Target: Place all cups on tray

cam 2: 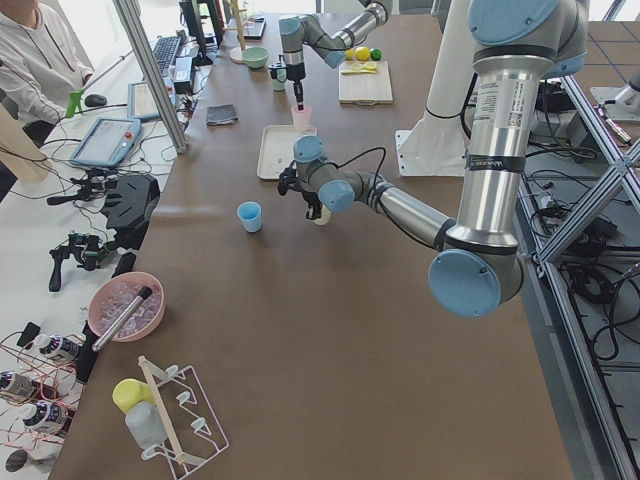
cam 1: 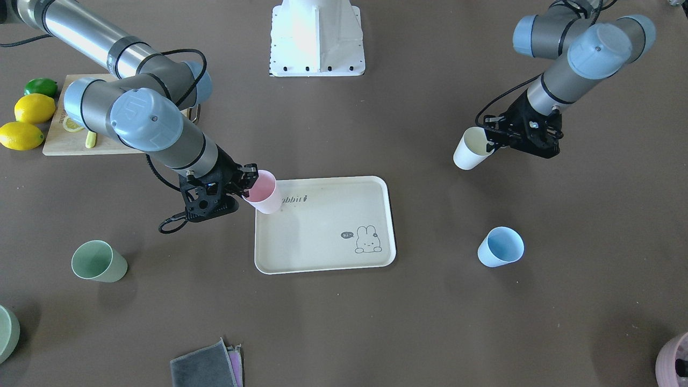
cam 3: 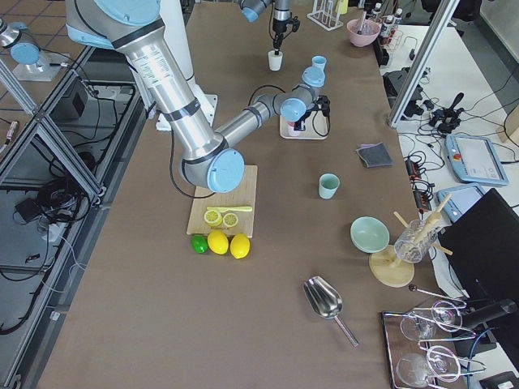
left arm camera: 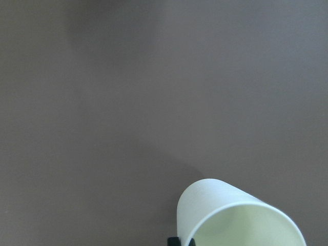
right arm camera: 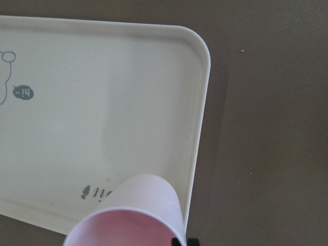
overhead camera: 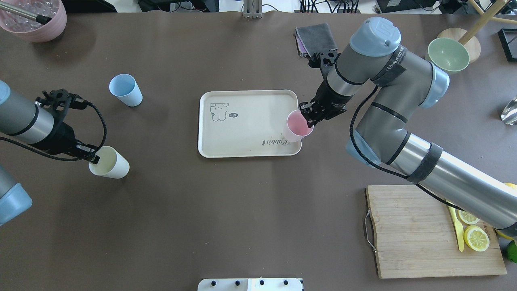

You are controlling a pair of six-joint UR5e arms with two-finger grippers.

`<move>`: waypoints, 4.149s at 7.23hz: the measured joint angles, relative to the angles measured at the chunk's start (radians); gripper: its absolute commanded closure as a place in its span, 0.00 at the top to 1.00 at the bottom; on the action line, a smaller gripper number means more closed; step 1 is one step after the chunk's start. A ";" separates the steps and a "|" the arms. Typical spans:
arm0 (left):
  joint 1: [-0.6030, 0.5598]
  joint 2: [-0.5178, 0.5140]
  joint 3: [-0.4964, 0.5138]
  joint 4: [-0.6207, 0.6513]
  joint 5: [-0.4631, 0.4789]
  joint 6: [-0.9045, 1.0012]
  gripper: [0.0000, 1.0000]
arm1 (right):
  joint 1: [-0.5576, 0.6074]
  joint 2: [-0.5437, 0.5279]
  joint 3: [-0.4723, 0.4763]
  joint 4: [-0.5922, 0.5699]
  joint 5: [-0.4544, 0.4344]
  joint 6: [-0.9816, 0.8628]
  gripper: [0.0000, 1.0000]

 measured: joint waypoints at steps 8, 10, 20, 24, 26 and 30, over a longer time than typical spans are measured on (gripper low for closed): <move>0.107 -0.450 0.286 0.047 0.112 -0.285 0.96 | 0.235 -0.158 0.020 -0.011 0.068 -0.166 0.99; 0.131 -0.465 0.295 0.051 0.162 -0.324 0.97 | 0.304 -0.190 -0.031 -0.012 0.057 -0.220 0.92; -0.052 -0.398 0.298 0.072 0.108 -0.112 0.97 | 0.320 -0.164 -0.183 -0.005 0.008 -0.292 0.00; -0.243 -0.323 0.427 0.083 0.000 0.226 0.95 | 0.254 -0.039 -0.148 -0.012 0.051 -0.077 0.00; -0.249 -0.331 0.483 0.081 -0.003 0.240 0.91 | 0.185 0.027 -0.129 -0.006 0.050 0.067 0.00; -0.212 -0.354 0.531 0.056 -0.001 0.200 0.00 | 0.060 0.097 -0.123 -0.001 -0.012 0.191 0.00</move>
